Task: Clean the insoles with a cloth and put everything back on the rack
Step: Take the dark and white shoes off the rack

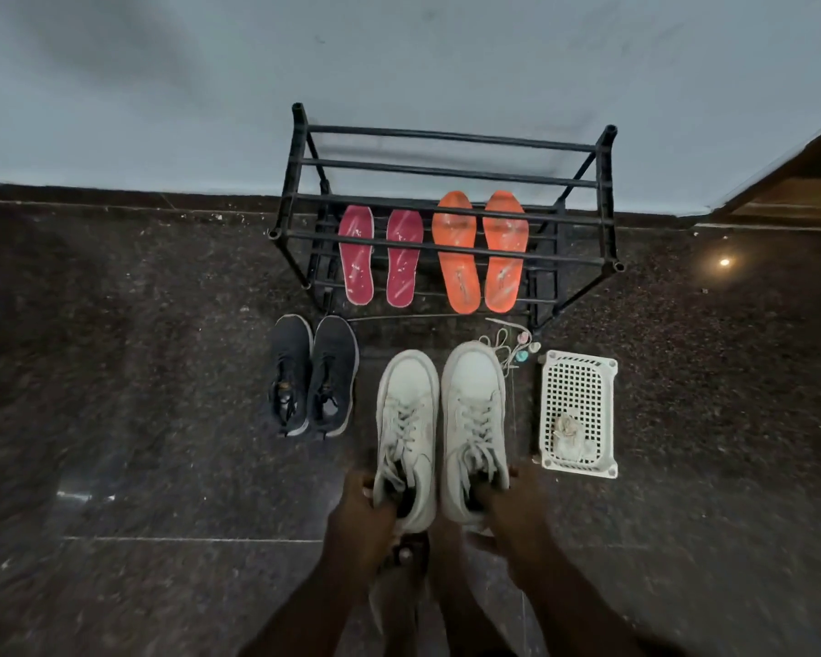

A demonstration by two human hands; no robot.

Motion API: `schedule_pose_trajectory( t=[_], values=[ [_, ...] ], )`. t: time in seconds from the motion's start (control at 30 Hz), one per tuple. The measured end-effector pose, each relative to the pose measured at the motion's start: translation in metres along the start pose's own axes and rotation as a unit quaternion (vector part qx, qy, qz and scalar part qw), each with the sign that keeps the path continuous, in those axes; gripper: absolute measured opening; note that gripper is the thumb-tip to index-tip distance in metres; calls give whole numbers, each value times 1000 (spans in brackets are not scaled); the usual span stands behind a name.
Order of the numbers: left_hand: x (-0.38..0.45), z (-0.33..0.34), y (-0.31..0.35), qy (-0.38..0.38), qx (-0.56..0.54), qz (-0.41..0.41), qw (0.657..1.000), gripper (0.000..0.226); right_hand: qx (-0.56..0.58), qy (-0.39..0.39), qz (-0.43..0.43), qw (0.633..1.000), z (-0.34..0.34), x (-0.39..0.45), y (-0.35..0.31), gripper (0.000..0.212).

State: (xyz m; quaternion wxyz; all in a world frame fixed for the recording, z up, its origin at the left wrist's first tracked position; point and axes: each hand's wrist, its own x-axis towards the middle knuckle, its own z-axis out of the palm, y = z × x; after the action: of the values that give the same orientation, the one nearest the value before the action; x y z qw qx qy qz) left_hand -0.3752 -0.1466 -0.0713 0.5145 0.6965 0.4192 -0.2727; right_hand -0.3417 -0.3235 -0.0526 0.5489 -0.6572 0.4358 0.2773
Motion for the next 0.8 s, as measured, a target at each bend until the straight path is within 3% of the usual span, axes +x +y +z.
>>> schedule_pose_trajectory(
  t=[0.1,0.3,0.4,0.5,0.53,0.63,0.8],
  values=[
    [4,6,-31,3,-19,-20,1000,11,-15,-9,6,1000,5,12,35,34],
    [55,19,-80,-2,-24,-44,999,13,-6,-47,47,998,31,79,86,57],
    [94,25,-102,-7,-30,-73,997,25,14,-54,65,996,51,111,103,39],
    [152,30,-125,0,-16,-87,996,49,23,-68,71,995,73,148,109,41],
    [166,31,-121,-1,-2,-87,996,49,24,-69,67,995,80,159,108,44],
    [210,37,-105,-18,46,-28,998,22,42,-52,39,997,101,201,98,33],
    [330,53,-119,-20,-6,-6,1000,46,30,-77,-11,997,136,281,77,25]
  ],
)
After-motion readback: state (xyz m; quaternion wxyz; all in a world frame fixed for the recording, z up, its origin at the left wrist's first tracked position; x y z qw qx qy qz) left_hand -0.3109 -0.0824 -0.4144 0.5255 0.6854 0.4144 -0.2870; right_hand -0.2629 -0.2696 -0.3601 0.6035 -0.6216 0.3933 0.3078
